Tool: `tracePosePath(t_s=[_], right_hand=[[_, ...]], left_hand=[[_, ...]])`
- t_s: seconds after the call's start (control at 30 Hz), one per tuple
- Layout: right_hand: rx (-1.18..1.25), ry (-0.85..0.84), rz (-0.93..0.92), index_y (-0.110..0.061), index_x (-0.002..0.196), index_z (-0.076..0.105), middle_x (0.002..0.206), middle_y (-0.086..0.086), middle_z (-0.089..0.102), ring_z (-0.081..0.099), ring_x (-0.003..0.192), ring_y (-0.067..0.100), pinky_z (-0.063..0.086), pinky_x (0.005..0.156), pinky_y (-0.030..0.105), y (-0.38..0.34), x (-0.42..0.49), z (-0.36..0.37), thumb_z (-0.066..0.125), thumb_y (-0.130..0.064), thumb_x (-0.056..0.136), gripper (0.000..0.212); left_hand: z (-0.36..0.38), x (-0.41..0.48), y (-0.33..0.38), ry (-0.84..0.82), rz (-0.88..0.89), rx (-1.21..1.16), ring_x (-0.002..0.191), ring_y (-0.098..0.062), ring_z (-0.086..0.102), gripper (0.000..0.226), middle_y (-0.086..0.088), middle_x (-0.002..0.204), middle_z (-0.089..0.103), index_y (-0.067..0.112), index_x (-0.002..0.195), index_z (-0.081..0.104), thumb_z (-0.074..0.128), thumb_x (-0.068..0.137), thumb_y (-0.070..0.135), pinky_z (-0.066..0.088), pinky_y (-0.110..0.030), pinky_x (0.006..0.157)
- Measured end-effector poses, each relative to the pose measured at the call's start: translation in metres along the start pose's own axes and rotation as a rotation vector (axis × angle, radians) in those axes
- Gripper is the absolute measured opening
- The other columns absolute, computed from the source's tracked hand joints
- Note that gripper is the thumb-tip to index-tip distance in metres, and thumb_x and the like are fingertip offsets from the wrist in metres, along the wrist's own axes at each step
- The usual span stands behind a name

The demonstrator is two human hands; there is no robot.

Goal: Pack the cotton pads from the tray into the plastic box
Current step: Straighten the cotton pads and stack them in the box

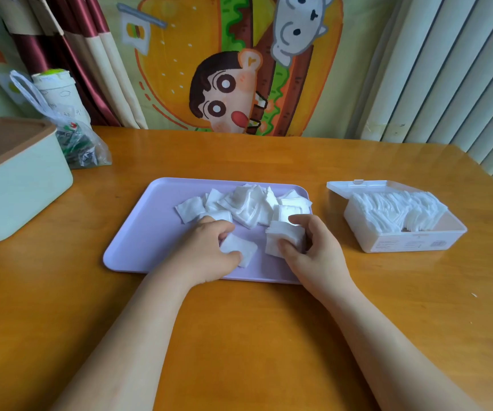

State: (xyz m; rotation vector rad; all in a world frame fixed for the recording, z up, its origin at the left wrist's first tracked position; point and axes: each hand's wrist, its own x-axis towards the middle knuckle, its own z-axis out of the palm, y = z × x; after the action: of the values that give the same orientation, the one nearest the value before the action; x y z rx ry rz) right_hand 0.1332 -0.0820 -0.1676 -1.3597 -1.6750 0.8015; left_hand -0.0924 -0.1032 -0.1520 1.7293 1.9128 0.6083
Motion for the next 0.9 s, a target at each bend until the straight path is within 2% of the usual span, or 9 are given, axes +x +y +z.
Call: tracePosePath(t_s=[0.07, 0.13, 0.2, 0.3, 0.4, 0.5, 0.6, 0.77, 0.9], right_hand=[[-0.028, -0.006, -0.005, -0.030, 0.125, 0.062, 0.099, -0.017, 0.069, 0.062, 0.090, -0.005, 0.045, 0.073, 0.007, 0.000, 0.001, 0.000, 0.076, -0.023, 0.091, 0.038], [-0.053, -0.010, -0.023, -0.029, 0.125, 0.063, 0.101, -0.022, 0.068, 0.061, 0.094, -0.010, 0.044, 0.074, 0.004, 0.000, 0.001, -0.001, 0.076, -0.024, 0.091, 0.037], [-0.062, -0.008, -0.031, -0.028, 0.124, 0.064, 0.102, -0.025, 0.067, 0.060, 0.097, -0.013, 0.043, 0.075, 0.002, 0.000, 0.001, 0.000, 0.076, -0.023, 0.091, 0.035], [-0.057, 0.001, -0.020, -0.029, 0.123, 0.065, 0.103, -0.024, 0.068, 0.061, 0.096, -0.013, 0.043, 0.075, 0.002, 0.001, 0.001, 0.000, 0.076, -0.022, 0.091, 0.035], [-0.016, 0.011, 0.005, -0.032, 0.122, 0.065, 0.106, -0.021, 0.070, 0.064, 0.095, -0.006, 0.045, 0.076, 0.007, 0.001, 0.001, -0.001, 0.077, -0.023, 0.091, 0.035], [0.027, 0.011, 0.023, -0.034, 0.120, 0.064, 0.106, -0.020, 0.071, 0.066, 0.096, -0.001, 0.046, 0.078, 0.013, 0.000, 0.001, -0.002, 0.078, -0.024, 0.091, 0.034], [0.054, 0.011, 0.030, -0.033, 0.120, 0.066, 0.105, -0.018, 0.072, 0.066, 0.094, 0.000, 0.046, 0.077, 0.013, 0.000, 0.001, -0.002, 0.078, -0.023, 0.091, 0.033], [0.151, 0.021, 0.048, -0.027, 0.118, 0.072, 0.097, -0.013, 0.076, 0.069, 0.086, -0.002, 0.048, 0.073, 0.009, 0.001, 0.003, -0.005, 0.082, -0.018, 0.089, 0.032], [0.267, -0.041, 0.067, -0.026, 0.118, 0.074, 0.096, -0.006, 0.080, 0.074, 0.087, 0.006, 0.057, 0.079, 0.025, -0.003, 0.005, -0.013, 0.084, -0.015, 0.088, 0.034]], left_hand=[[0.001, -0.001, 0.003, -0.048, -0.025, -0.018, 0.078, -0.027, 0.059, 0.033, 0.001, 0.094, 0.058, 0.027, 0.092, 0.053, 0.074, 0.074, 0.044, 0.056, -0.046, 0.072], [0.002, -0.002, 0.004, -0.073, -0.034, -0.069, 0.064, -0.018, 0.046, 0.031, 0.008, 0.077, 0.048, 0.024, 0.085, 0.054, 0.077, 0.072, 0.042, 0.043, -0.036, 0.060], [0.001, -0.002, 0.004, -0.069, -0.031, -0.136, 0.065, -0.012, 0.046, 0.027, 0.014, 0.077, 0.049, 0.030, 0.083, 0.057, 0.081, 0.072, 0.037, 0.042, -0.029, 0.061], [0.001, -0.004, 0.004, -0.050, -0.005, -0.270, 0.074, -0.011, 0.056, 0.026, 0.012, 0.087, 0.059, 0.033, 0.091, 0.062, 0.082, 0.076, 0.024, 0.051, -0.030, 0.066], [0.000, -0.006, 0.006, -0.049, 0.026, -0.441, 0.084, -0.010, 0.064, 0.036, 0.003, 0.100, 0.066, 0.035, 0.106, 0.068, 0.078, 0.082, 0.010, 0.058, -0.035, 0.083], [-0.001, -0.006, 0.009, -0.063, 0.053, -0.531, 0.101, -0.024, 0.063, 0.052, -0.011, 0.110, 0.064, 0.047, 0.119, 0.069, 0.076, 0.080, 0.012, 0.056, -0.039, 0.097], [-0.001, -0.008, 0.013, -0.101, 0.067, -0.640, 0.087, -0.021, 0.056, 0.048, -0.011, 0.098, 0.059, 0.044, 0.117, 0.072, 0.073, 0.081, 0.014, 0.053, -0.033, 0.084], [0.004, -0.010, 0.020, -0.090, 0.048, -0.757, 0.087, -0.015, 0.063, 0.023, -0.006, 0.096, 0.072, 0.027, 0.103, 0.077, 0.075, 0.091, 0.007, 0.053, -0.031, 0.079], [0.007, -0.013, 0.026, -0.101, 0.116, -0.795, 0.092, -0.021, 0.070, 0.019, -0.010, 0.100, 0.078, 0.019, 0.098, 0.077, 0.081, 0.087, 0.004, 0.058, -0.032, 0.083]])
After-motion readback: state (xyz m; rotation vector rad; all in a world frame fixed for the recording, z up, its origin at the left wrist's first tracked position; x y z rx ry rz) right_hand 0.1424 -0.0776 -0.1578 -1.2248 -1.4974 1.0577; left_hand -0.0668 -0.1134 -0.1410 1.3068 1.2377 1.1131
